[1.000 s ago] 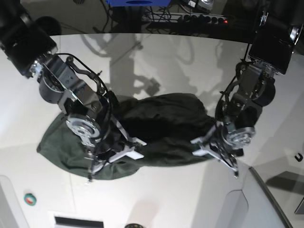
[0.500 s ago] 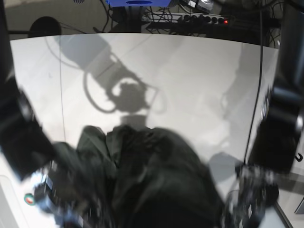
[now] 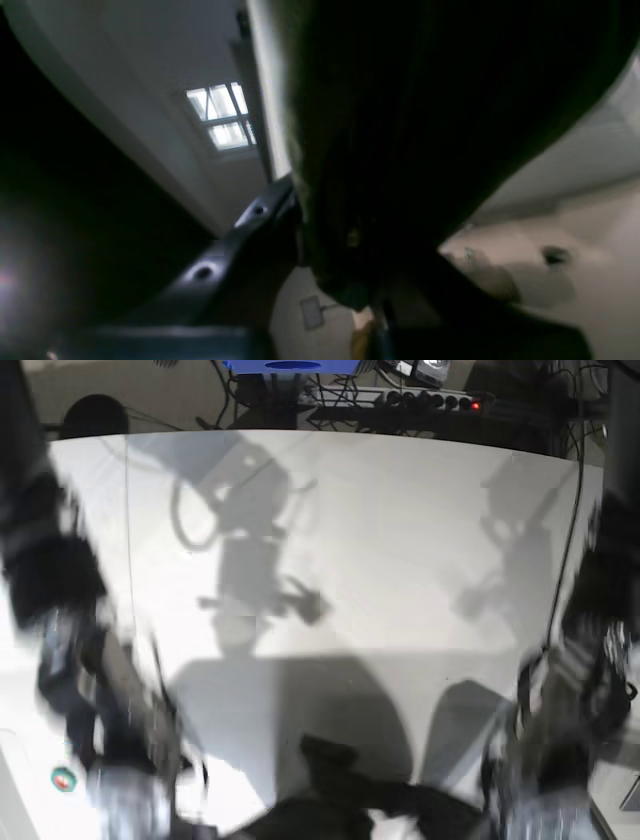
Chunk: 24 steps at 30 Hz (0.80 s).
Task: Layout the t-shirt on the table in an organized manner, then fold the t-shirt properly
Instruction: 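Raise the shirt high with both grippers and lay it flat, then release the shirt and reposition both grippers over its edges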
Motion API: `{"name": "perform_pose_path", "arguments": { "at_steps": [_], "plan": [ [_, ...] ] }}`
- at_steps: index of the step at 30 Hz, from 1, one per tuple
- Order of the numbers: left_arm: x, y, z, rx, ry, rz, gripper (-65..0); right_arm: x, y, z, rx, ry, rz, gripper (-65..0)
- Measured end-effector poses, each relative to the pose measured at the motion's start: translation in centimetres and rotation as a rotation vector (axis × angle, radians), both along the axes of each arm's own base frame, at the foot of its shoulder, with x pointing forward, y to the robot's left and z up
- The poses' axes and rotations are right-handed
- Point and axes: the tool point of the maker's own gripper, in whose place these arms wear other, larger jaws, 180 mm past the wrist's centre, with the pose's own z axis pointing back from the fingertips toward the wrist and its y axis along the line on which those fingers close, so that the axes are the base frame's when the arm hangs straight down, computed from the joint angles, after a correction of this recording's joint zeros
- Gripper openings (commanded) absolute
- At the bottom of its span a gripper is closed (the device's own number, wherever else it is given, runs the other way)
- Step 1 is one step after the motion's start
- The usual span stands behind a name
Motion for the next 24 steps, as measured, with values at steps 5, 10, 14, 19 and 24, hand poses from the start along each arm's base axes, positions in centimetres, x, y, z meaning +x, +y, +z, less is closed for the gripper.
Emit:
{"name": "perform_pose_path", "arguments": {
  "at_steps": [5, 10, 14, 19, 24],
  "plan": [
    [-5.9, 2.6, -10.1, 0.185, 0.170, 0.037, -65.0, -6.4, -1.0, -12.4, 0.011, 0.253, -0.025, -64.8],
    [-13.9, 3.9, -20.2, 0.308, 0.412, 0.035, -65.0, -15.1, -1.4, -24.6, 0.074, 0.574, -0.087, -64.8],
    [-20.4, 3.9, -26.6, 0.303, 0.626, 0.003, -65.0, -20.0, -3.5, -31.2, 0.107, 0.776, -0.206, -64.8],
    [-22.3, 2.1, -28.2, 0.290, 0.668, -0.034, -65.0, -22.5, -5.1, -34.7, 0.144, 0.876, -0.247, -64.8],
    [-25.8, -0.3, -31.3, 0.341, 0.770, -0.132, -65.0, -22.0, -7.2, -34.6, 0.182, 0.807, -0.329, -64.8]
  ]
}}
